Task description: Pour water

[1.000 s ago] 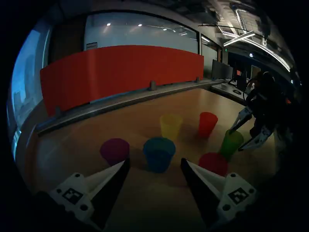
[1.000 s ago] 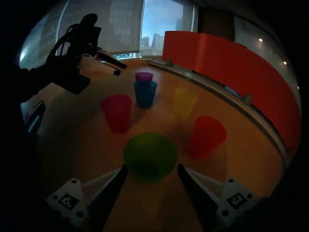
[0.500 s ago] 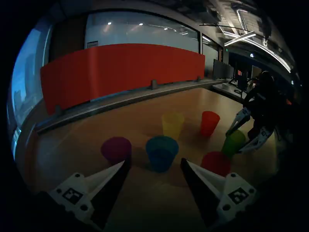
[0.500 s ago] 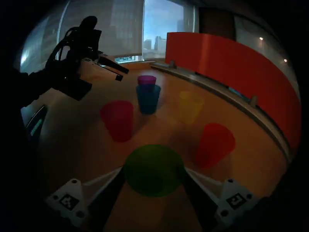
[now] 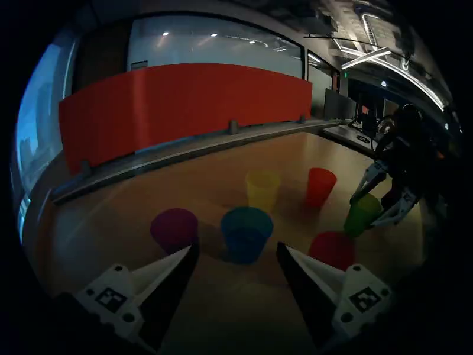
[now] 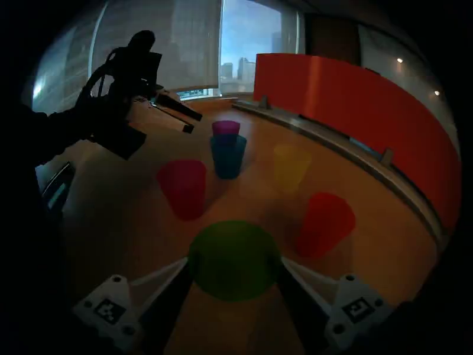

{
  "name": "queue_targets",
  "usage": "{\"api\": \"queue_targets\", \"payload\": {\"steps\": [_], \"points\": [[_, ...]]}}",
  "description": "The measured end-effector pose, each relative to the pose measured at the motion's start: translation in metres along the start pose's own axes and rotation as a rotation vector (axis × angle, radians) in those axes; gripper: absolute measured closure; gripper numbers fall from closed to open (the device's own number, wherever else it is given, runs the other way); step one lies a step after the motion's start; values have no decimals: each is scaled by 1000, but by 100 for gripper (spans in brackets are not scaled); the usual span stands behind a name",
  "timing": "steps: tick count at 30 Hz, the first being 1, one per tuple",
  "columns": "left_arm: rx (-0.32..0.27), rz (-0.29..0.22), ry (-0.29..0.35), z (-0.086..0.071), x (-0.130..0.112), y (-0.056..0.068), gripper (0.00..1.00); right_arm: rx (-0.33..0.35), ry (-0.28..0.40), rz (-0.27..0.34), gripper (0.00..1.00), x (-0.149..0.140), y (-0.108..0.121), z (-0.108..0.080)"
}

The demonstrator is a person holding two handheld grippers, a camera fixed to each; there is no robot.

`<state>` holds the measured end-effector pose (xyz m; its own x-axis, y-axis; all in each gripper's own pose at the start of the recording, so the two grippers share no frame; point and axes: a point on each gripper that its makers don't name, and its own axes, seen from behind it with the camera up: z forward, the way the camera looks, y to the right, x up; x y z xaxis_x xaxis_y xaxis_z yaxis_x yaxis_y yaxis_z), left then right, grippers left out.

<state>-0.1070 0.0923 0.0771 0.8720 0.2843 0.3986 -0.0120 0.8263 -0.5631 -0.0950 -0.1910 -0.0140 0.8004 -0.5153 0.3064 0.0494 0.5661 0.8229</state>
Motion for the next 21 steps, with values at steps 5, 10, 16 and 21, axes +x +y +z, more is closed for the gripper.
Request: {"api": "queue_targets", "payload": {"steps": [5, 10, 16, 21], "points": [[-5, 9, -14, 8, -3, 1, 3, -10, 3, -13, 9, 2, 3, -9], [-12, 7, -31, 19, -5, 4, 3, -16, 2, -13, 9, 0, 5, -18], [-20, 15, -52, 32, -9, 7, 3, -30, 8, -13, 9, -1, 10, -25], [-20, 19, -73, 43, -13, 8, 3, -35, 11, -10, 9, -3, 12, -29]]}}
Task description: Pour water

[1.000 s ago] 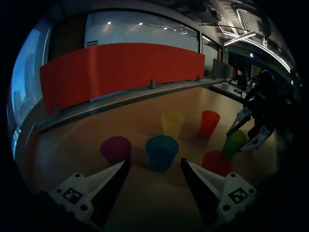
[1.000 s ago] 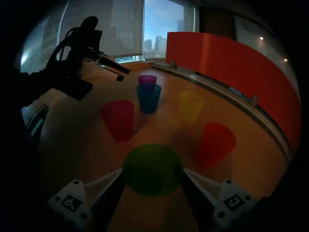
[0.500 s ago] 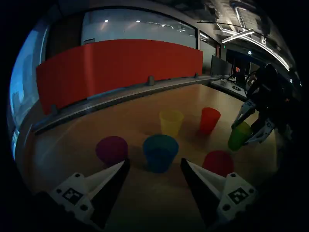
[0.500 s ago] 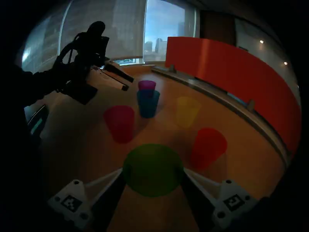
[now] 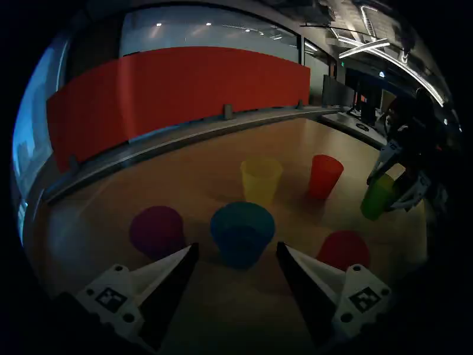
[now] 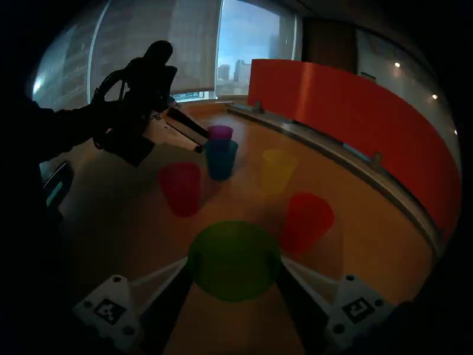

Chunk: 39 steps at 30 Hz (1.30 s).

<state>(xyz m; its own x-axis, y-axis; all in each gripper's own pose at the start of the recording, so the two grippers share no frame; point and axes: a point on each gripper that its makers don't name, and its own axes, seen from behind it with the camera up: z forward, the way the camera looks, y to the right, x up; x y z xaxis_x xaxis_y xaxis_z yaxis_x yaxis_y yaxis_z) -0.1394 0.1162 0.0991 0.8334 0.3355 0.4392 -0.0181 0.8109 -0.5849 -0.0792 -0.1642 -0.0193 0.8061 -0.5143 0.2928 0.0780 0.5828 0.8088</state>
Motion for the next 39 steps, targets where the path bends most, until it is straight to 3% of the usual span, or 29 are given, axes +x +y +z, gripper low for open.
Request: {"api": "queue_targets", "payload": {"steps": [20, 35, 39], "points": [[-20, -3, -23, 40, 4, 4, 3, -22, -2, 4, 9, -9, 9, -7], [-9, 25, -31, 49, 0, 3, 3, -30, 0, -3, 9, -10, 11, -10], [-13, 19, -31, 49, 1, 5, 12, -30, 0, -7, 9, -10, 11, -9]]}}
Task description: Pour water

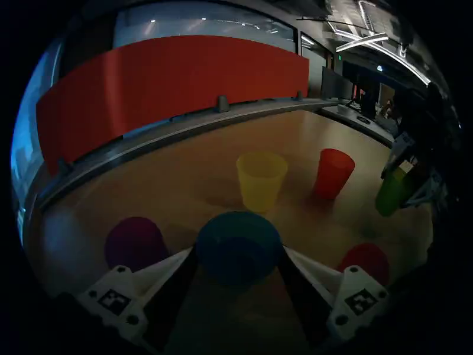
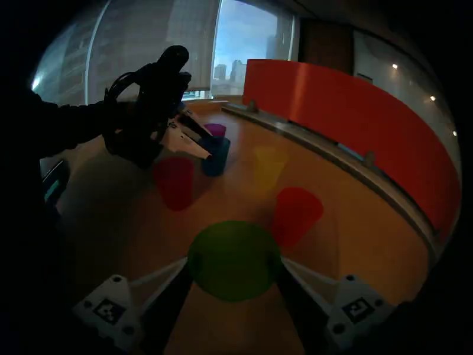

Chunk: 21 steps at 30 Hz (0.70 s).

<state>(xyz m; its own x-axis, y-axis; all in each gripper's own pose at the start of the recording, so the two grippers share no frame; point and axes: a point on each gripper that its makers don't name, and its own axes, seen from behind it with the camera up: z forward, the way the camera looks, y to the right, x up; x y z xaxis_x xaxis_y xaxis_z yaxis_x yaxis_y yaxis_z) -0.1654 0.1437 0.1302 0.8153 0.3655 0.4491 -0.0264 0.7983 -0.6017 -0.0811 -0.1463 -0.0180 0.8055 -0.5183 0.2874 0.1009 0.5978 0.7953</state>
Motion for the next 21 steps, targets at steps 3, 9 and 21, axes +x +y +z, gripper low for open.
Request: {"api": "queue_targets", "payload": {"steps": [3, 9, 21], "points": [[-2, -4, -3, -1, -1, 0, 13, 0, 2, 1, 9, 1, 0, 0], [-6, -4, -9, -3, -1, 1, 13, -3, 8, 4, 9, 4, 1, -1], [-8, -17, 47, -30, 17, 4, 13, -10, 39, 11, 9, 17, -2, -7]]}}
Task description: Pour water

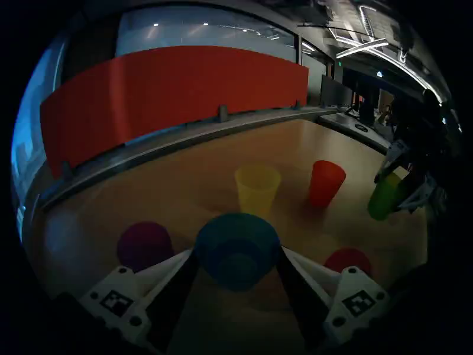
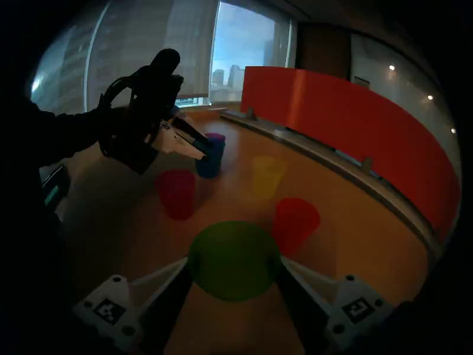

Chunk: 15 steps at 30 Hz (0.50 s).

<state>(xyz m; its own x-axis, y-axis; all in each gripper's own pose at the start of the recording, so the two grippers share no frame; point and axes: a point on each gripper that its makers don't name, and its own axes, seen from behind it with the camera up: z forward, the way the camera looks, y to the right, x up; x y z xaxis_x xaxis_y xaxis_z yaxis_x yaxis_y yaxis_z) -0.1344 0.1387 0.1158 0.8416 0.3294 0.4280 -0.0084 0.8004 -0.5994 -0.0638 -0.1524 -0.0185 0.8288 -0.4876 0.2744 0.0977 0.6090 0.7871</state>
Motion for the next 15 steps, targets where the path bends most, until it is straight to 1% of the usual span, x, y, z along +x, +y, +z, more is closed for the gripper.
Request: {"api": "queue_targets", "payload": {"steps": [8, 15], "points": [[-8, -23, 76, -37, 26, 10, 13, -7, 39, 2, 9, 16, -6, -10], [7, -12, 138, -70, 46, 16, 13, -11, 85, -4, 9, 37, -13, -21]]}}
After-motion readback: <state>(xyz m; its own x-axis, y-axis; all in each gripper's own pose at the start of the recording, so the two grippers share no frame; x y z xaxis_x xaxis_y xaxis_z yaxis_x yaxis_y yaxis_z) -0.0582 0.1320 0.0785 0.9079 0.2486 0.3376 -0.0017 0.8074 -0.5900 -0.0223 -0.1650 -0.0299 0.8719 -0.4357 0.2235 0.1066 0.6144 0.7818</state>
